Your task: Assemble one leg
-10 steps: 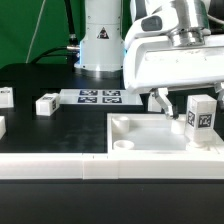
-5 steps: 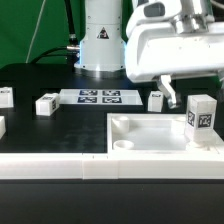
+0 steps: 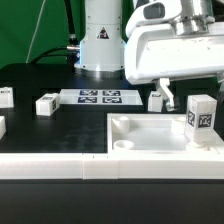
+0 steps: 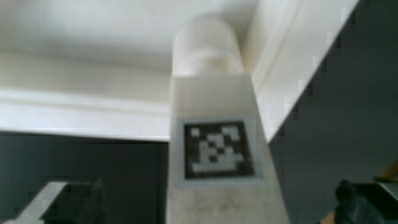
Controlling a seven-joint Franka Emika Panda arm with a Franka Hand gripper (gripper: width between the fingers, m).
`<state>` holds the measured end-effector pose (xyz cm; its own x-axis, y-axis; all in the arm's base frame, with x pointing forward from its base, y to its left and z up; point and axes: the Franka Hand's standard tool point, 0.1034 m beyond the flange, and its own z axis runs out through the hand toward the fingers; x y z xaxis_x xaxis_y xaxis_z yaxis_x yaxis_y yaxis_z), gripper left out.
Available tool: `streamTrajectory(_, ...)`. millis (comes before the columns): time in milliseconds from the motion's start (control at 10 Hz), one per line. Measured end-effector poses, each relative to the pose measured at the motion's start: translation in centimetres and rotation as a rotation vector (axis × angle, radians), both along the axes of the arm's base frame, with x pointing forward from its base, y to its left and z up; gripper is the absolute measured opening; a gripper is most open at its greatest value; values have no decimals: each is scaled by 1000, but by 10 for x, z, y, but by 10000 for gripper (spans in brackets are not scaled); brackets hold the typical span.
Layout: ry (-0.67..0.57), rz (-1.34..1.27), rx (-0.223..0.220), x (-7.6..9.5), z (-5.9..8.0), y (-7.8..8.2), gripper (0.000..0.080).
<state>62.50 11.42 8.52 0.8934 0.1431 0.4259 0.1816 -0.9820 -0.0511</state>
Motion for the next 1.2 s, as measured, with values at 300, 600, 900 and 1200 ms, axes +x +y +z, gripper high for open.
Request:
streamTrajectory(300,249,21,-2,3,6,1,649)
streamTrajectory(600,391,33,1,3,8,7,649)
streamTrajectory(900,391,33,2,3,8,7,380)
streamTrajectory(1200,391,32,2,3,8,6,298)
